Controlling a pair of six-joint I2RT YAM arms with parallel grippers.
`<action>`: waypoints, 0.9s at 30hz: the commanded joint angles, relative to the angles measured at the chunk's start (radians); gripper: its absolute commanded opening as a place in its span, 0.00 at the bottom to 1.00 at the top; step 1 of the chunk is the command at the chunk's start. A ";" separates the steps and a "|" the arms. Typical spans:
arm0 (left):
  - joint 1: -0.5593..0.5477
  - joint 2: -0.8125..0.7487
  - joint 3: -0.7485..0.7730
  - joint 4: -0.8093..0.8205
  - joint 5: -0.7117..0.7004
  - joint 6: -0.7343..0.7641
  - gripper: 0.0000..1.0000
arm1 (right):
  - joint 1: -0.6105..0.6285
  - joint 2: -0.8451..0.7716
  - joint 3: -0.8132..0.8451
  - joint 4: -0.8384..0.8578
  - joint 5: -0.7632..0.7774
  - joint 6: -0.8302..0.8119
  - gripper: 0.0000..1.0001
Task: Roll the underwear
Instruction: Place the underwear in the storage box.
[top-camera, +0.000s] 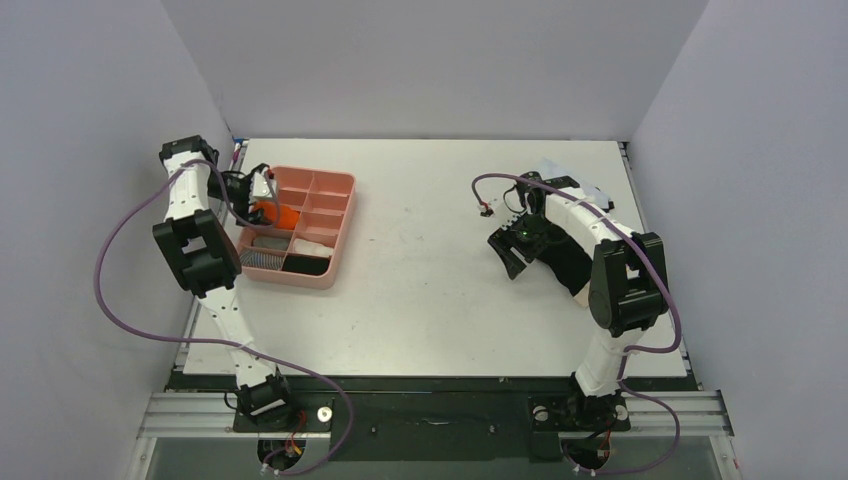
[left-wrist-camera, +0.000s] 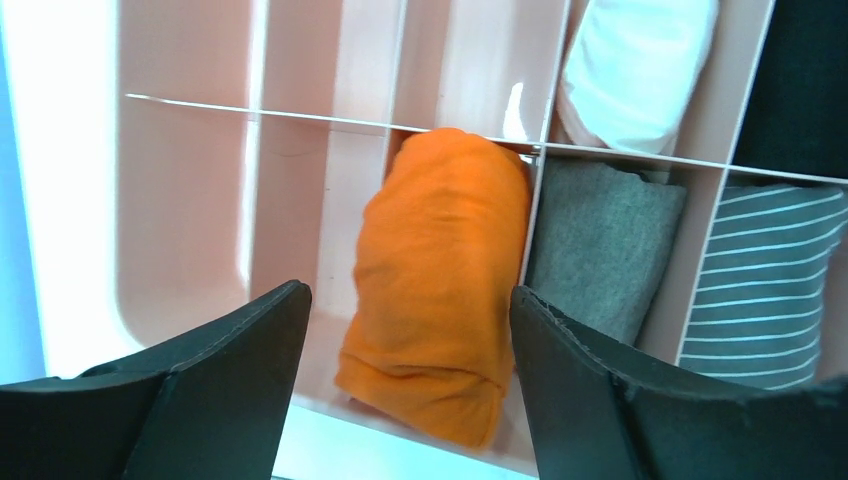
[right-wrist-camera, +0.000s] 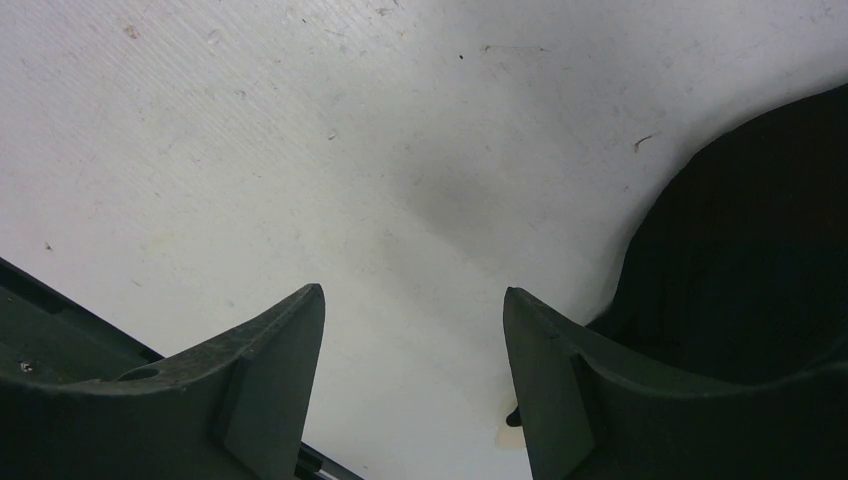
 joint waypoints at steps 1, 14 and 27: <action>0.007 -0.028 0.086 -0.056 0.078 0.061 0.68 | 0.004 0.002 0.004 0.019 0.013 0.008 0.62; 0.005 -0.021 0.044 -0.071 0.022 0.079 0.40 | 0.005 0.003 -0.003 0.019 0.023 0.008 0.62; 0.007 -0.038 -0.060 -0.044 -0.074 0.114 0.12 | 0.006 -0.001 -0.006 0.019 0.025 0.011 0.62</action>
